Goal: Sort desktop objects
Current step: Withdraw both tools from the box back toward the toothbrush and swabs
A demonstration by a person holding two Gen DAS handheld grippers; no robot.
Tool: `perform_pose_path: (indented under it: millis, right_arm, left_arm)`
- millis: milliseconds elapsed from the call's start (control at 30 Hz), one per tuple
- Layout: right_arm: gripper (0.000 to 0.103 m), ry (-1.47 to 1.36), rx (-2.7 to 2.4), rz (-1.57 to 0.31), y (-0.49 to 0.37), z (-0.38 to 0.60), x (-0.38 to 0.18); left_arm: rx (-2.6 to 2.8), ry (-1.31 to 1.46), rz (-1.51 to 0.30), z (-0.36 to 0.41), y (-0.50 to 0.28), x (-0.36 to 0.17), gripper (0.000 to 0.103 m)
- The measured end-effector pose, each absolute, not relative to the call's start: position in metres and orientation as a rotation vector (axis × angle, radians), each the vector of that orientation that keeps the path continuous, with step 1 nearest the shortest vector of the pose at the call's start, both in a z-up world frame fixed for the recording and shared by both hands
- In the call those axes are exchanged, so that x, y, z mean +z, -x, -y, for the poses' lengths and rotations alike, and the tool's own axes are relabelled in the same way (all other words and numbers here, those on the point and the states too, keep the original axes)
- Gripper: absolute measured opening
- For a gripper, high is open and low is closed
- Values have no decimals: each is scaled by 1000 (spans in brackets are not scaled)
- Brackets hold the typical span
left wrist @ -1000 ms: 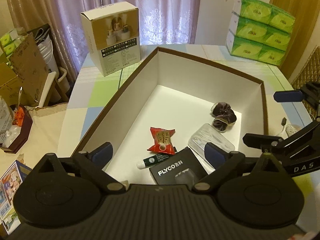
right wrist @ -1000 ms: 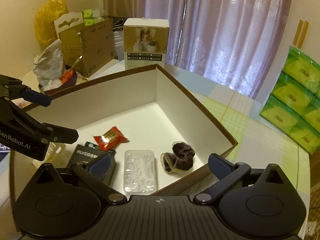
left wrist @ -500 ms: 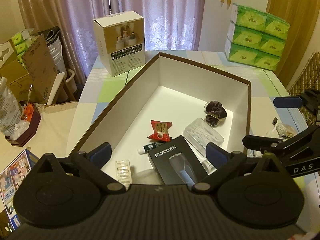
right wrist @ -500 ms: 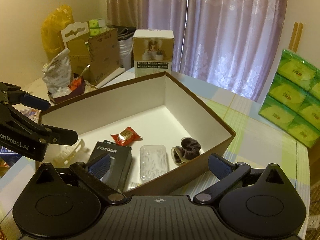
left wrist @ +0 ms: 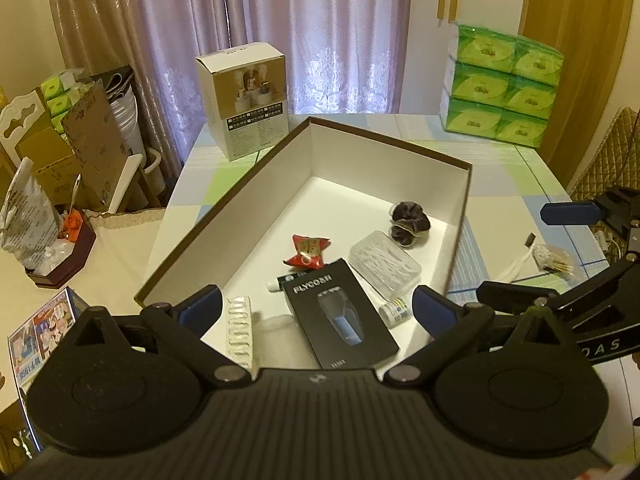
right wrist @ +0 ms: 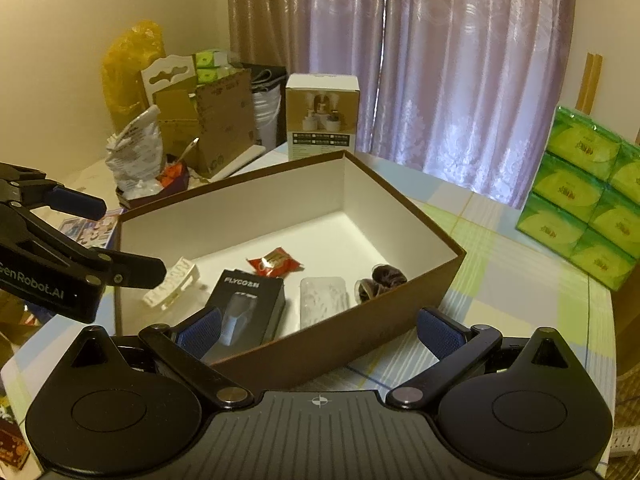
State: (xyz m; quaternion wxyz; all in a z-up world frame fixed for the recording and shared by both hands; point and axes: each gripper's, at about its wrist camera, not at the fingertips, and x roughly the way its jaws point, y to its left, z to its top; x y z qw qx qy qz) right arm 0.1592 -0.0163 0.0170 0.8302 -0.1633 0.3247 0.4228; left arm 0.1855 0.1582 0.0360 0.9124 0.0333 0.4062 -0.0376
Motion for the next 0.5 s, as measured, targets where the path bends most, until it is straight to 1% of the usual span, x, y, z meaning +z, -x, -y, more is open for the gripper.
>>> perform_pose_path:
  millis: [500]
  right_arm:
    - [101,337,947,-715,-133,55,14]
  left_arm:
    - [-34,-45,-836,-135,-140,41,100]
